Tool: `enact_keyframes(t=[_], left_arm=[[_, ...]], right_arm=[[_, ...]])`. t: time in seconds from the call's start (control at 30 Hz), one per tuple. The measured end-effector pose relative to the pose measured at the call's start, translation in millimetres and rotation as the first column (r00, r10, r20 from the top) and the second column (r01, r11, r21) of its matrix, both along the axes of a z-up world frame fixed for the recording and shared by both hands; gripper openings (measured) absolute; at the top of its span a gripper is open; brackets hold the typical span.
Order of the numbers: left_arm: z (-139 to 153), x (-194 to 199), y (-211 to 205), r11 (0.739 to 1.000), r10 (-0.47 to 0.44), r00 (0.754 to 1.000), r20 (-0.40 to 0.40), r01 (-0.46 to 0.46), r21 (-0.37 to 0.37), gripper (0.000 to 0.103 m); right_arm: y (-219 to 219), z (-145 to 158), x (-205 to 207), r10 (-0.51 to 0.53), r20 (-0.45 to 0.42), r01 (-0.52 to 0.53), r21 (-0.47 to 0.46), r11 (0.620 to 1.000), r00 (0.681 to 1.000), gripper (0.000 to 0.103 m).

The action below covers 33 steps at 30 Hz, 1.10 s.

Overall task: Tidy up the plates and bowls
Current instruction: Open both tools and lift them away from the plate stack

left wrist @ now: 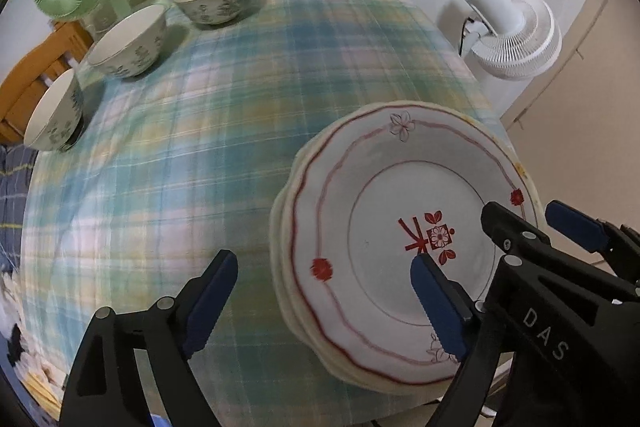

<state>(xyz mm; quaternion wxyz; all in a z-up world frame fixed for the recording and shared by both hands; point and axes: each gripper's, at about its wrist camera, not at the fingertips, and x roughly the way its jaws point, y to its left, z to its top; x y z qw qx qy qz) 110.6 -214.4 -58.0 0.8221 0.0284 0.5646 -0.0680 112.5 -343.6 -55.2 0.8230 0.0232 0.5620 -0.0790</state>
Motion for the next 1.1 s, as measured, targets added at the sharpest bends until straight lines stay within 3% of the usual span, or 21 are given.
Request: enact_keyframes(t=[0.27, 0.43, 0.63, 1.1], left_arm=[[31, 0, 20, 0.996, 0.084, 0.994, 0.075, -0.083, -0.028, 0.089], [45, -1, 39, 0.986, 0.165, 0.978, 0.132, -0.160, -0.044, 0.089], [50, -1, 79, 0.969, 0.247, 0.959, 0.138, -0.242, -0.049, 0.089], [40, 14, 204, 0.973, 0.232, 0.962, 0.145, -0.232, -0.017, 0.085]], right_arm=[[21, 32, 6, 0.063, 0.062, -0.063, 0.012, 0.998, 0.996, 0.063], [37, 49, 13, 0.128, 0.120, -0.131, 0.014, 0.991, 0.984, 0.063], [72, 60, 22, 0.199, 0.154, -0.204, 0.017, 0.979, 0.968, 0.063], [199, 53, 30, 0.182, 0.147, -0.187, 0.016, 0.982, 0.972, 0.063]])
